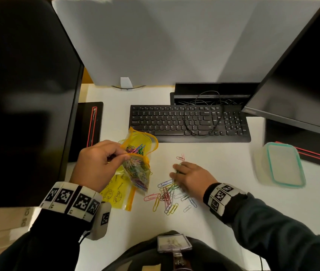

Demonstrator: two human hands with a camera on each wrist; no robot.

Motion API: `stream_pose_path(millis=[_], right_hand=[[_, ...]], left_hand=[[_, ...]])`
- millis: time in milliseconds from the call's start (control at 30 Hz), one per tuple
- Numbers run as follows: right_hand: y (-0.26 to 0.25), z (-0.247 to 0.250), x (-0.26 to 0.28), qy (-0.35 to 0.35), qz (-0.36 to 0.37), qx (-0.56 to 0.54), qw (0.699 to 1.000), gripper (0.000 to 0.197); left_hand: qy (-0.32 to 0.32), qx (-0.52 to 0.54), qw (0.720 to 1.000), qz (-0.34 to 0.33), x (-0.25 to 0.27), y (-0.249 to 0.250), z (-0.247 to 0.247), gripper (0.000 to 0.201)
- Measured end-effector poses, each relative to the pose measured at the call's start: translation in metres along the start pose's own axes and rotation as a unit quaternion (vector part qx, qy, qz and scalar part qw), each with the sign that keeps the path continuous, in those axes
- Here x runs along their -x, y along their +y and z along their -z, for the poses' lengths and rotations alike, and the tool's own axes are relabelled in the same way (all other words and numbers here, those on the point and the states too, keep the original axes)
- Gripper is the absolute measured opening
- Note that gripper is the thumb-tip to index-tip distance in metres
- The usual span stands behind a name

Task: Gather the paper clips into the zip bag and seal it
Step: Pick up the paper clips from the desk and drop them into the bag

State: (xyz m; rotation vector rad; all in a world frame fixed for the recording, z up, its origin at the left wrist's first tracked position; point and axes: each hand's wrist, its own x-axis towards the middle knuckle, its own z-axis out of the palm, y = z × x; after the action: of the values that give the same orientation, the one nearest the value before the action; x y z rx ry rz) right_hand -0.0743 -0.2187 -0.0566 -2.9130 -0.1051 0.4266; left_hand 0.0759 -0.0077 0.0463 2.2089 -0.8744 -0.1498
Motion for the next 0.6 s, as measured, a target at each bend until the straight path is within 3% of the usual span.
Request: stream_pose_path(millis=[100,167,233,300,467,600], right_hand=[[-0.031,-0.014,0.011,0.015,0.099,0.044,0.994,0.052],[-0.056,-0.030,0.015,-0.051,0.159,0.096,0.981,0.057],[-0.072,-0.042,0.012,-0.112,0.153,0.148,0.971,0.064],[-0.076,-0.050,0.006,-0.129,0.167,0.139,0.968,0.067],[-0.058,-0.033,-0.001,-0.072,0.110,0.141,0.981,0.065],[-0.034,-0.030,0.002,-0.089,0.055,0.158,0.982,0.075]], left_hand=[[-0.007,0.002,1.000,-0.007,-0.001,0.003,-0.005,0.003],[-0.008,0.005,1.000,-0.011,-0.002,0.006,-0.007,0.003],[-0.007,0.008,1.000,-0.014,-0.002,0.008,-0.008,0.003],[-0.007,0.009,1.000,-0.014,0.000,0.009,-0.007,0.003],[-0.012,0.001,1.000,-0.017,0.003,0.009,-0.006,0.003],[-0.012,0.002,1.000,-0.022,0.004,0.009,-0.007,0.003]])
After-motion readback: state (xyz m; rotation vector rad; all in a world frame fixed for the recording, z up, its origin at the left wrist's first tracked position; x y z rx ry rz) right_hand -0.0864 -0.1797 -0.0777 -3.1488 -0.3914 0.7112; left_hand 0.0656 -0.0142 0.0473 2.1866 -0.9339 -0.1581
